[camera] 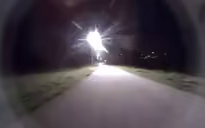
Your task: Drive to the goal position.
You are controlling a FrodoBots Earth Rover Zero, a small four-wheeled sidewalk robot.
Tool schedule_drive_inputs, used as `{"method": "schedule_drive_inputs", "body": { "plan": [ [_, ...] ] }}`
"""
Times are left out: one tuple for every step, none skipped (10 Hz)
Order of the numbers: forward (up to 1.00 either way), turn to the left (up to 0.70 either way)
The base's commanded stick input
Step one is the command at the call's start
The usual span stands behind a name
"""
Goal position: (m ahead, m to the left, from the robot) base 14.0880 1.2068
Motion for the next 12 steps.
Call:
{"method": "schedule_drive_inputs", "body": {
  "plan": [
    [0.70, 0.00],
    [0.70, 0.00],
    [0.70, 0.00],
    [0.70, 0.00],
    [0.70, 0.00],
    [0.70, 0.00],
    [0.70, 0.00],
    [0.70, 0.00],
    [0.70, 0.00],
    [0.70, 0.00],
    [0.70, 0.00],
    [0.70, 0.00]
  ]
}}
